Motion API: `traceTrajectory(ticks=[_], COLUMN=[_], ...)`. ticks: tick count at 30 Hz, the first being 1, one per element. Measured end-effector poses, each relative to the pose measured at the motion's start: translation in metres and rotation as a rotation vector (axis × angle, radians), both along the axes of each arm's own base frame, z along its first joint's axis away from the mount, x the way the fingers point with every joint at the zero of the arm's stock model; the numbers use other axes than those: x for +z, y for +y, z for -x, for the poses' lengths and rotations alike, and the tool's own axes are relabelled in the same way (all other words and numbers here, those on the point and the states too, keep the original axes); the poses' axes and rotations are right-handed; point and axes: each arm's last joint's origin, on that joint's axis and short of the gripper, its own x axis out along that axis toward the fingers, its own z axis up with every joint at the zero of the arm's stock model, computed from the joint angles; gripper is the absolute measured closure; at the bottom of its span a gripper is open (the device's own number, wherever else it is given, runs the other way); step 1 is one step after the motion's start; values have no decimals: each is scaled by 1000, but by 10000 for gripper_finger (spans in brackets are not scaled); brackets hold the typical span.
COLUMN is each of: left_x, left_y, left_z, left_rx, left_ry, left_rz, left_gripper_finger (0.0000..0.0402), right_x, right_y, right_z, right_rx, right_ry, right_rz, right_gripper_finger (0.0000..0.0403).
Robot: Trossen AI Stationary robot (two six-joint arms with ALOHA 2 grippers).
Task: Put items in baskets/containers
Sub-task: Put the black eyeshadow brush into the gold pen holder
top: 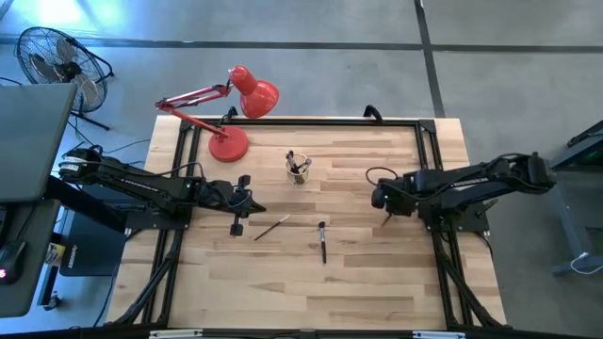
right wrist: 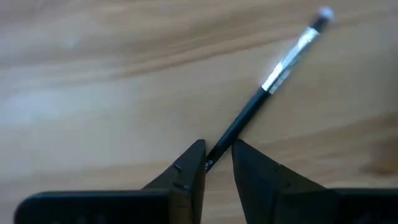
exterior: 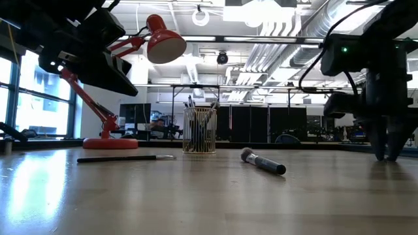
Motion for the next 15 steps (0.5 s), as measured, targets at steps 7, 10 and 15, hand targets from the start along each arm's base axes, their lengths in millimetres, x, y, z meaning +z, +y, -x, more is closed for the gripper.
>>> traceTrajectory(ticks=[7,10,15], left_x=[0,0,0], left_y=[0,0,0], left_z=[0,0,0], left_rx=[-1,-1,0], left_ry=[-1,-1,-4], left_rz=[0,0,-1], left_gripper_finger=[401,401,401], right_x=[6,8,12], right_y=[6,14,33], right_z=[-16,-29,-54], right_rx=[493,780,1213], right_ry=[-147,-285,-489], right_rz=[130,254,474], right_gripper_finger=[395,388,397])
